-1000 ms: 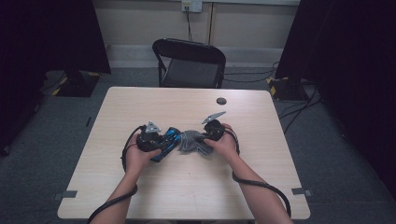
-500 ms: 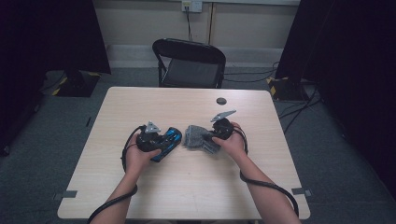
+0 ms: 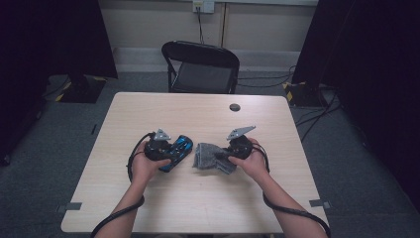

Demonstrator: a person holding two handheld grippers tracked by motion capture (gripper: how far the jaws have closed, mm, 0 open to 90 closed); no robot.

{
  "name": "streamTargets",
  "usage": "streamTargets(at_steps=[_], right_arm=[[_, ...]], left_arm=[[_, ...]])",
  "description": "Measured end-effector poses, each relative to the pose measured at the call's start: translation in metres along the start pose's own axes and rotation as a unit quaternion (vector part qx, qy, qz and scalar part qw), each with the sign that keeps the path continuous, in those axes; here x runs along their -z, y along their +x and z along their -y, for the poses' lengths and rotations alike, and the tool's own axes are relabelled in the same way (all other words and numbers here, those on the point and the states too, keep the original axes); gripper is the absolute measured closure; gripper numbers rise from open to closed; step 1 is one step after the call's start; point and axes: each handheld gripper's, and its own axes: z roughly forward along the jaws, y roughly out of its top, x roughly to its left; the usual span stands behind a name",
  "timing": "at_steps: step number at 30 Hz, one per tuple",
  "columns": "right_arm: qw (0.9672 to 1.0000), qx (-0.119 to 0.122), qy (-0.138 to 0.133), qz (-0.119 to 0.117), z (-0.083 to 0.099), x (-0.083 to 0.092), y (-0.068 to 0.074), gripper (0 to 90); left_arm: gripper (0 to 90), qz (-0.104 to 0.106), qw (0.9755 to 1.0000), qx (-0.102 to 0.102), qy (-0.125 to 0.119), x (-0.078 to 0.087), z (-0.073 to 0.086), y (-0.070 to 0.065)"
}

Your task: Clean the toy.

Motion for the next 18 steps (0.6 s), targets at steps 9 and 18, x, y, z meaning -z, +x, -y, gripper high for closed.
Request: streamTargets(at_steps=[9, 18], right_arm=[[0.9994, 0.019, 0.002, -0.029, 0.005, -0.005, 0.024, 73.1], [0.9985, 0.038, 0.012, -0.038, 0.004, -0.011, 0.037, 72.7]], left_arm=[[34.9, 0.028, 0.9995, -0.004, -0.017, 0.019, -0.007, -0.013], [30.6, 0.046, 0.9981, -0.032, -0.027, 0.03, -0.012, -0.029]])
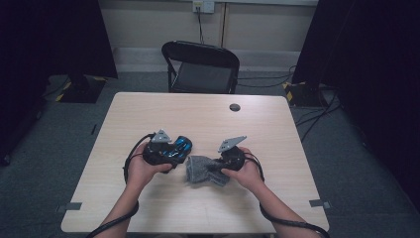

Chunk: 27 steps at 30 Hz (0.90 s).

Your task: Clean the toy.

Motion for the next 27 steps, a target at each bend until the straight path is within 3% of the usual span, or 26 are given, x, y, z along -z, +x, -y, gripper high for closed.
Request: streamTargets(at_steps=[2, 8, 10, 16, 21, 24, 27], right_arm=[[1.0, 0.004, 0.002, -0.007, -0.001, -0.003, 0.003, 72.4], [0.9997, 0.019, 0.007, -0.013, -0.002, -0.009, 0.013, 68.9], [0.9996, 0.024, 0.008, -0.01, -0.002, -0.009, 0.015, 64.2], [0.9993, 0.032, 0.004, -0.019, 0.0, -0.001, 0.016, 51.7], [0.9991, 0.034, -0.005, -0.025, 0.003, 0.006, 0.012, 42.0], [0.9992, 0.026, -0.016, -0.027, 0.007, 0.015, 0.005, 40.8], [0.9997, 0.011, -0.02, -0.007, 0.011, 0.027, -0.007, 38.1]], left_arm=[[29.6, 0.008, 0.9999, -0.011, 0.001, 0.0, -0.002, -0.006], [28.8, 0.039, 0.999, -0.02, -0.001, -0.007, -0.003, -0.022], [28.9, 0.047, 0.9983, -0.035, 0.004, -0.009, -0.004, -0.027], [29.3, 0.06, 0.9973, -0.041, 0.006, -0.016, -0.006, -0.036], [29.3, 0.07, 0.9963, -0.048, 0.008, -0.023, -0.011, -0.042], [28.7, 0.078, 0.9954, -0.055, 0.005, -0.029, -0.013, -0.045], [28.0, 0.087, 0.9943, -0.062, 0.009, -0.036, -0.013, -0.048]])
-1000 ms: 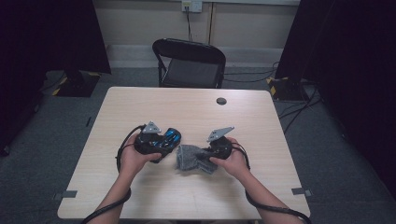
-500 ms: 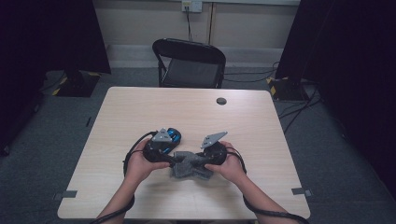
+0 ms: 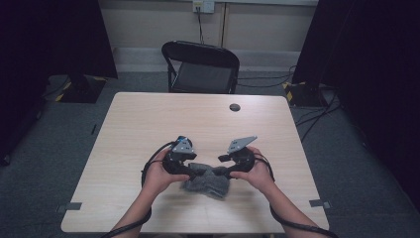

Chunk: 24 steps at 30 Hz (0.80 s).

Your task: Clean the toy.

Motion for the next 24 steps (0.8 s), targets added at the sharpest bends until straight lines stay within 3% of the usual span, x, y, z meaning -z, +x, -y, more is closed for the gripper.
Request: streamTargets(at_steps=[7, 10, 13, 14, 16, 17, 19, 22, 24], right_arm=[[0.9982, -0.039, -0.014, 0.043, 0.006, 0.017, -0.025, 34.5], [0.9977, -0.044, -0.017, 0.048, 0.004, 0.017, -0.03, 34.3], [0.9975, -0.043, -0.02, 0.052, -0.002, 0.015, -0.033, 34.1], [0.9976, -0.041, -0.022, 0.051, -0.004, 0.013, -0.034, 34.1], [0.9975, -0.04, -0.024, 0.054, -0.009, 0.01, -0.034, 34.2], [0.9975, -0.042, -0.026, 0.052, -0.012, 0.008, -0.034, 34.3], [0.9977, -0.038, -0.029, 0.049, -0.018, 0.003, -0.033, 34.4], [0.9983, -0.03, -0.027, 0.042, -0.029, -0.006, -0.03, 34.3], [0.9988, -0.022, -0.023, 0.036, -0.036, -0.014, -0.028, 33.8]], left_arm=[[26.0, 0.012, 0.999, -0.025, 0.036, -0.027, 0.008, -0.008], [26.2, 0.01, 0.9962, -0.048, 0.072, -0.036, 0.015, -0.012], [33.6, 0.016, 0.9968, -0.041, 0.066, -0.038, 0.019, -0.013], [43.9, 0.019, 0.9969, -0.042, 0.064, -0.036, 0.019, -0.014], [65.0, 0.031, 0.9963, -0.029, 0.075, -0.033, 0.018, -0.017], [68.4, 0.026, 0.9962, -0.004, 0.083, -0.031, 0.017, -0.018], [71.1, 0.018, 0.9955, 0.013, 0.092, -0.022, 0.014, -0.016], [71.9, -0.002, 0.9972, 0.044, 0.06, 0.005, 0.017, -0.008], [71.8, -0.02, 0.9966, 0.062, 0.051, 0.03, 0.023, 0.002]])
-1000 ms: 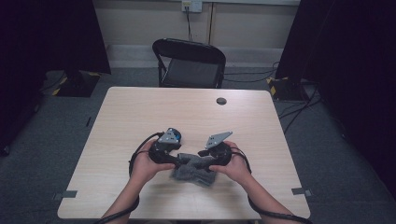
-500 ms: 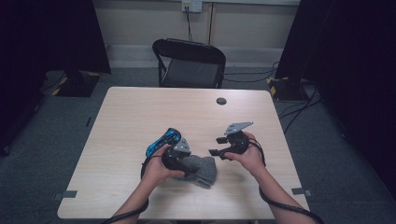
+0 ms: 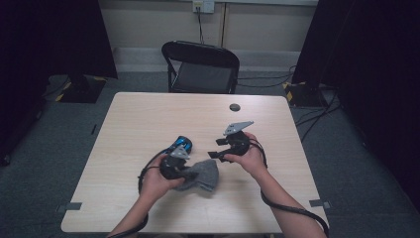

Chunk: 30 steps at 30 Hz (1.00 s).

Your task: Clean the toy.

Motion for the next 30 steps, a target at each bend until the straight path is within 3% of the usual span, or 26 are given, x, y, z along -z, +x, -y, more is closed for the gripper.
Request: streamTargets(at_steps=[3, 7, 10, 15, 20, 23, 25, 27, 30], right_arm=[[1.0, 0.008, 0.0, -0.005, -0.009, -0.011, 0.004, 32.9], [0.9998, 0.019, -0.003, -0.01, -0.02, -0.031, 0.011, 30.4], [0.9993, 0.033, 0.009, -0.014, -0.027, -0.05, 0.018, 28.6], [0.9988, 0.047, 0.012, -0.007, -0.033, -0.076, 0.026, 24.7], [0.9979, 0.063, 0.006, -0.017, -0.04, -0.093, 0.029, 22.3], [0.9961, 0.087, 0.005, -0.016, -0.043, -0.103, 0.031, 21.6], [0.996, 0.086, 0.011, -0.022, -0.043, -0.11, 0.032, 21.4], [0.9952, 0.095, 0.013, -0.019, -0.044, -0.115, 0.033, 22.1], [0.994, 0.107, 0.018, -0.018, -0.044, -0.121, 0.035, 20.2]], left_arm=[[71.7, -0.024, 0.999, 0.03, -0.022, 0.03, 0.016, 0.017], [71.6, -0.042, 0.9967, 0.064, -0.027, 0.057, 0.04, 0.036], [71.4, -0.052, 0.9953, 0.079, -0.022, 0.069, 0.06, 0.045], [71.1, -0.077, 0.9902, 0.113, -0.028, 0.082, 0.084, 0.059], [70.3, -0.077, 0.9903, 0.114, -0.017, 0.077, 0.091, 0.062], [68.8, -0.076, 0.9914, 0.106, -0.013, 0.072, 0.09, 0.061], [66.1, -0.071, 0.9921, 0.104, -0.011, 0.069, 0.09, 0.06], [59.7, -0.069, 0.9924, 0.101, -0.011, 0.066, 0.089, 0.06], [45.2, -0.068, 0.9949, 0.073, -0.016, 0.062, 0.087, 0.059]])
